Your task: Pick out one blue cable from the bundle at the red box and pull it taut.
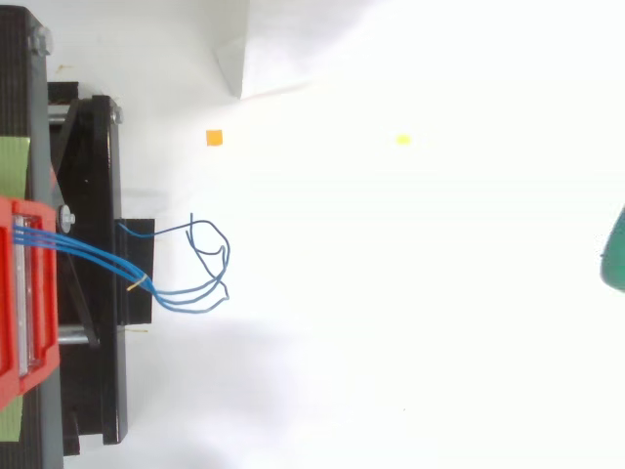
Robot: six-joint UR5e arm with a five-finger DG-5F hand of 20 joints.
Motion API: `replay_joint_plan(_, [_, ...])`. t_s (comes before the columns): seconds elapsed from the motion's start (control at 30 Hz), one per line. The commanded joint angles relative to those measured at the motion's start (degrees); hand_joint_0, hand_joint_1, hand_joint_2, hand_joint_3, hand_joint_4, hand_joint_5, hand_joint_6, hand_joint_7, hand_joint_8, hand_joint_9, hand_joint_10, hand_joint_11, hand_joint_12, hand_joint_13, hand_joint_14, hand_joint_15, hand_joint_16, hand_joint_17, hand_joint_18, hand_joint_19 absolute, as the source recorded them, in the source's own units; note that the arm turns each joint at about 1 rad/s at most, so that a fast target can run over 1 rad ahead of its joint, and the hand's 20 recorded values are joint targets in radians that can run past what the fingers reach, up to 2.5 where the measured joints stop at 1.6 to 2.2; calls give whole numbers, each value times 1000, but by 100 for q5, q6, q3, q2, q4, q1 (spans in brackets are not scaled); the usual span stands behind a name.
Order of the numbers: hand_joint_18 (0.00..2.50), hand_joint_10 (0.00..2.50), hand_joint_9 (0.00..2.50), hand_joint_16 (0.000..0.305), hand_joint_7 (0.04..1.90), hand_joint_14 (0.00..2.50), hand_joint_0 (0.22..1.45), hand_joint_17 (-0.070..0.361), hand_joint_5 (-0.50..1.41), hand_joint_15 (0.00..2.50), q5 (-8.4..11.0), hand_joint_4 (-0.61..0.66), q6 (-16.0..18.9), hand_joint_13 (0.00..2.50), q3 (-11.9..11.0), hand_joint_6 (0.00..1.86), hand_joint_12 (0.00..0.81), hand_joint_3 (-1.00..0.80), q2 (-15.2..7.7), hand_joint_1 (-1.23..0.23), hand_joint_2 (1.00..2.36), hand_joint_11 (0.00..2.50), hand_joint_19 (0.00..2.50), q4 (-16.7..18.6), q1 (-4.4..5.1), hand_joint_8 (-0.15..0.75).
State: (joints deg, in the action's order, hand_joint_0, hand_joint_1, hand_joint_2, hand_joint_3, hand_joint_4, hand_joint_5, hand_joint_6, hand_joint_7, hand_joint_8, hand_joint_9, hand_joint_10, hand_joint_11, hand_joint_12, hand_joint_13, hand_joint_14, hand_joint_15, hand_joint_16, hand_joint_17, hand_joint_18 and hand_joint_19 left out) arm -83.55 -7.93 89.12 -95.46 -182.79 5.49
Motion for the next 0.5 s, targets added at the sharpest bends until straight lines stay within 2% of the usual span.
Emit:
replay_joint_plan(0.0, [498,17,300,43,825,17,469,97,-253,497,14,160,37,491,0,503,341,-500,-105,-584,1000,539,833,15,14,262])
replay_joint_plan(0.13, [500,15,302,43,827,17,468,97,-252,497,76,163,55,491,0,503,340,-500,-114,-584,1000,543,823,155,31,262])
replay_joint_plan(0.2, [499,16,302,43,824,19,469,96,-251,501,269,164,55,490,0,503,338,-500,-114,-582,1000,552,822,296,57,263])
replay_joint_plan(0.47, [496,17,309,42,824,19,473,95,-249,498,489,168,37,491,0,503,336,-500,-193,-582,1000,544,805,375,128,263])
